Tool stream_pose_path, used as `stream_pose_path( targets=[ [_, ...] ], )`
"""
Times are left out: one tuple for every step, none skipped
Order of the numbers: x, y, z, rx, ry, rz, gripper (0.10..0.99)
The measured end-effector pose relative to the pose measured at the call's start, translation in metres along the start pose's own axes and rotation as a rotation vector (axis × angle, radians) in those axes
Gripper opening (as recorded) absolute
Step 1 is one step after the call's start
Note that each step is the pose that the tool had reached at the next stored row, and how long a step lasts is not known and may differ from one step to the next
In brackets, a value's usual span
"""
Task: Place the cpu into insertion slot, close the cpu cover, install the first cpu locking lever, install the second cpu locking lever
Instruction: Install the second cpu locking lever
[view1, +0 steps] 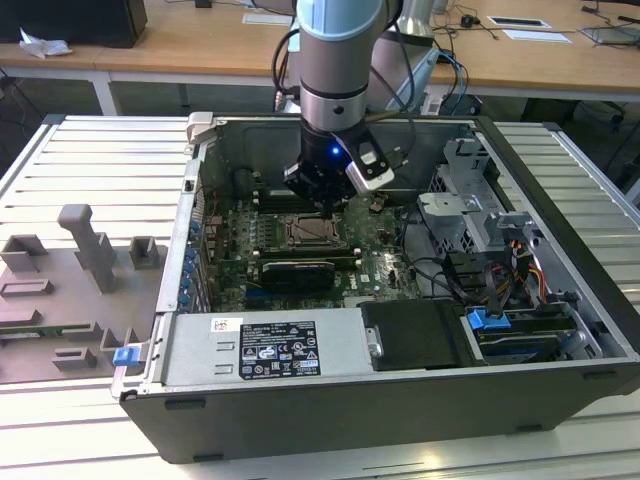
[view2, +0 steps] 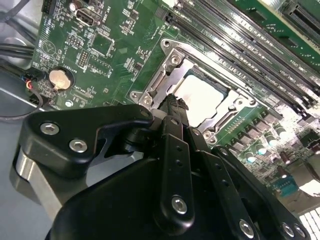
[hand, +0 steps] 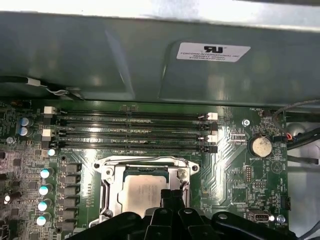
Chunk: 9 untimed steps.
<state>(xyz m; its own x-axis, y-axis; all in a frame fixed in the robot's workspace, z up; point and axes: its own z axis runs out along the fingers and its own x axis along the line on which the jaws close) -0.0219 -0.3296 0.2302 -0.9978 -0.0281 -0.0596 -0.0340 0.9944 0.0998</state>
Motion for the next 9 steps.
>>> stream_pose_path(
  targets=[
    [-0.0001, 0.0002, -0.002, 0.0, 0.0011, 0.0, 0.106],
    [-0.0002, 0.0003, -0.0034, 0.0, 0.0022, 0.0, 0.106],
    [-0.0003, 0.0005, -0.005, 0.0, 0.0041, 0.0, 0.106],
    [-0.0004, 0.0005, -0.0056, 0.0, 0.0055, 0.0, 0.106],
    [-0.0003, 0.0, -0.0058, -0.001, 0.007, 0.001, 0.106],
    [-0.0003, -0.0007, -0.0059, 0.0, 0.0078, 0.001, 0.106],
    [-0.0003, -0.0013, -0.006, 0.0, 0.0079, 0.001, 0.106],
    [-0.0003, -0.0019, -0.006, 0.0, 0.0079, 0.001, 0.106],
    [-0.0002, -0.0029, -0.006, 0.0, 0.0079, 0.001, 0.106]
  ],
)
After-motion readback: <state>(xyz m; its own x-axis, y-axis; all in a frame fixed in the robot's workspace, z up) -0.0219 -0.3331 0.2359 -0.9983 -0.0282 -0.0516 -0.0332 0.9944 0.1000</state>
